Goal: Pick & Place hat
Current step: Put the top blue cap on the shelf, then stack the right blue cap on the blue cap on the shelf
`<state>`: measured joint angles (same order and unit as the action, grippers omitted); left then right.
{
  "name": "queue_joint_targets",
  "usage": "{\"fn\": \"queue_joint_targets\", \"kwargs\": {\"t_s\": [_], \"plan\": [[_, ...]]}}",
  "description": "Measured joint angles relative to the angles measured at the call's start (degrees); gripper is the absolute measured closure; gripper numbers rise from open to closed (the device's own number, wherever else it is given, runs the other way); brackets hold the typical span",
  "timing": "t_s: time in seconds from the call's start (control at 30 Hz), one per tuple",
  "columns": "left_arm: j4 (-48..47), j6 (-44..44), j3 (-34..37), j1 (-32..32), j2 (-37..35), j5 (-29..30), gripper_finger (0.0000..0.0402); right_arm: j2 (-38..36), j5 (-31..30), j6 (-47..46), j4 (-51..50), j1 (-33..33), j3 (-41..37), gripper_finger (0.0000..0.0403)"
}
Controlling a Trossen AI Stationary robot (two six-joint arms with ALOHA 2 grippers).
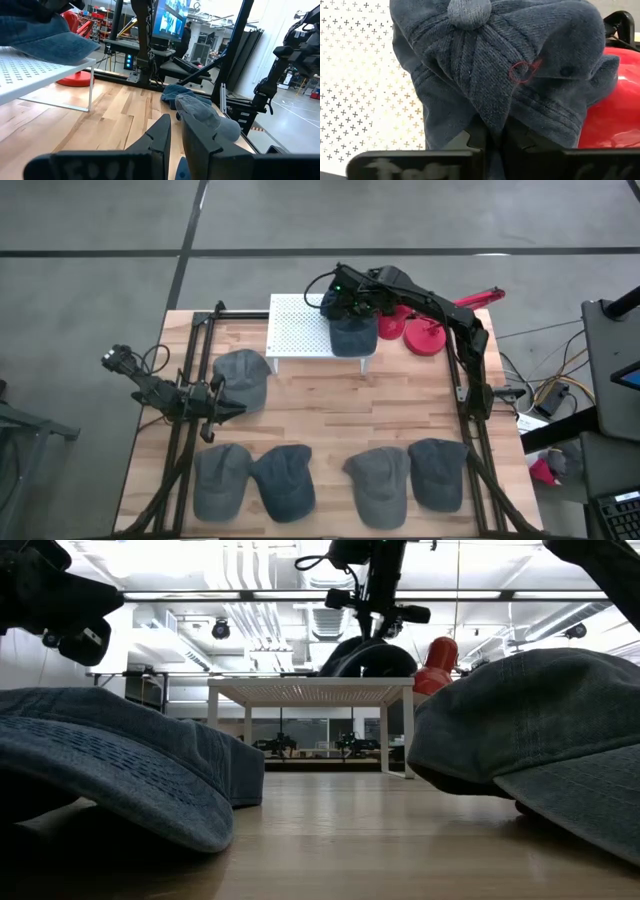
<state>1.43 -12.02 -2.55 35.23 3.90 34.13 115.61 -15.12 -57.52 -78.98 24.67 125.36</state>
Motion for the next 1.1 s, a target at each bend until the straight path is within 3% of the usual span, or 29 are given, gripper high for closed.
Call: {"fn": "queue_joint_targets", "kwargs": {"t_s": [0.27, 0.53, 1.1], "plan": [[0.0, 0.0, 0.0, 0.0, 0.0, 0.0, 0.0351, 0.0, 0.2, 0.7, 0.0, 0.0, 0.0, 0.0302], [0.0, 0.0, 0.0, 0.0, 0.0, 0.0, 0.0351, -1.4, 0.6, 0.7, -0.2, 0.1, 0.0, 0.0267], [0.0, 0.0, 0.0, 0.0, 0.0, 0.0, 0.0351, -10.4, 2.5, 2.2, -0.7, -2.5, 0.0, 0.029]]}}
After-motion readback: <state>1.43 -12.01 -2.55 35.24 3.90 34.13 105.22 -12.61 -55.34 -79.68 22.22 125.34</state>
